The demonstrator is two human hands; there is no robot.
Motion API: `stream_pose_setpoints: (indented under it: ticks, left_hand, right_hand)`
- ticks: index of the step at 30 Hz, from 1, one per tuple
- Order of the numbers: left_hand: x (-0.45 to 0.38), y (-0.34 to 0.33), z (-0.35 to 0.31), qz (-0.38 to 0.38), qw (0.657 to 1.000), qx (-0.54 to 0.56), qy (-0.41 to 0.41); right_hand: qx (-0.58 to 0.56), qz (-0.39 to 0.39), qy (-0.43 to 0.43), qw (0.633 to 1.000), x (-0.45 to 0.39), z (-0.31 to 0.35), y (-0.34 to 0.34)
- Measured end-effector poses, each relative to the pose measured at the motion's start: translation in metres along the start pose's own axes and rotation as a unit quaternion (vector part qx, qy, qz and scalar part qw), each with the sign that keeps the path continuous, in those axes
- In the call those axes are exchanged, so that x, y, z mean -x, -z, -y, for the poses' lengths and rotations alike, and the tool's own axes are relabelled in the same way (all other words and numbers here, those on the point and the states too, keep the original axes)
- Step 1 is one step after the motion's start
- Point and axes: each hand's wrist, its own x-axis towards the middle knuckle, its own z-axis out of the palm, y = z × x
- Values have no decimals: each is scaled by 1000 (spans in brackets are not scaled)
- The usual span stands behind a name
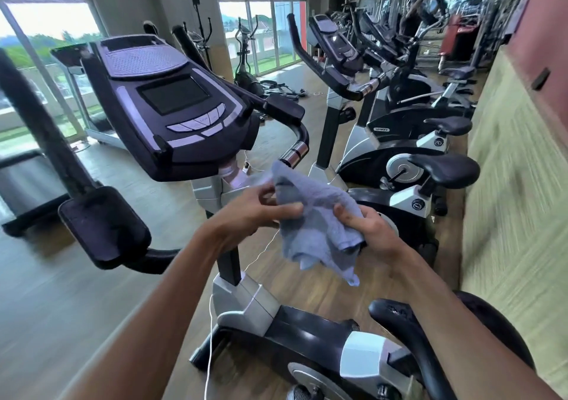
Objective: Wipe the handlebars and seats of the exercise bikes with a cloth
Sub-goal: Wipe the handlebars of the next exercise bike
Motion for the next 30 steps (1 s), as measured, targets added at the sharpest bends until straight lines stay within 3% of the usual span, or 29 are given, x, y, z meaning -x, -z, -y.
stream_pose_setpoints:
  ticks: [2,4,8,11,14,16,18,21,25,27,30]
  left_hand:
    - [-2,-12,11,9,1000,5,4]
    - [-7,-18,16,-30,999,27,6]
    - [-16,-25,15,-68,996,-21,47]
    - [-29,-34,3,-31,979,-199,41]
    - [-43,-34,-13,12,919,-393,38]
    - [-48,-25,-21,4,897,-440,36]
    - [-48,-12,-23,-21,925,-378,34]
    - [-39,-6,-10,-49,982,-165,74]
    - [-28,-16,33,4,989,-36,144]
    - [-31,-25,40,-47,990,71,113]
    - [-36,-41,48,-128,956,256,65]
  right_hand:
    - [-53,39,-49,997,3,-4,6]
    - [-57,62,-83,993,6,-10,11]
    - [84,56,-27,995,7,-14,13]
    - [165,53,18,985,4,-9,-4]
    - [262,-22,42,964,-4,-21,-12]
    - [201,-65,26,977,-5,-27,-10]
    - [74,-93,9,993,-4,-26,-3]
    - [-39,-99,-41,993,2,-13,4]
    - [-69,-99,-102,987,9,-5,17]
    - [-39,-109,-124,986,15,1,28]
    - [-14,-135,-140,981,22,8,45]
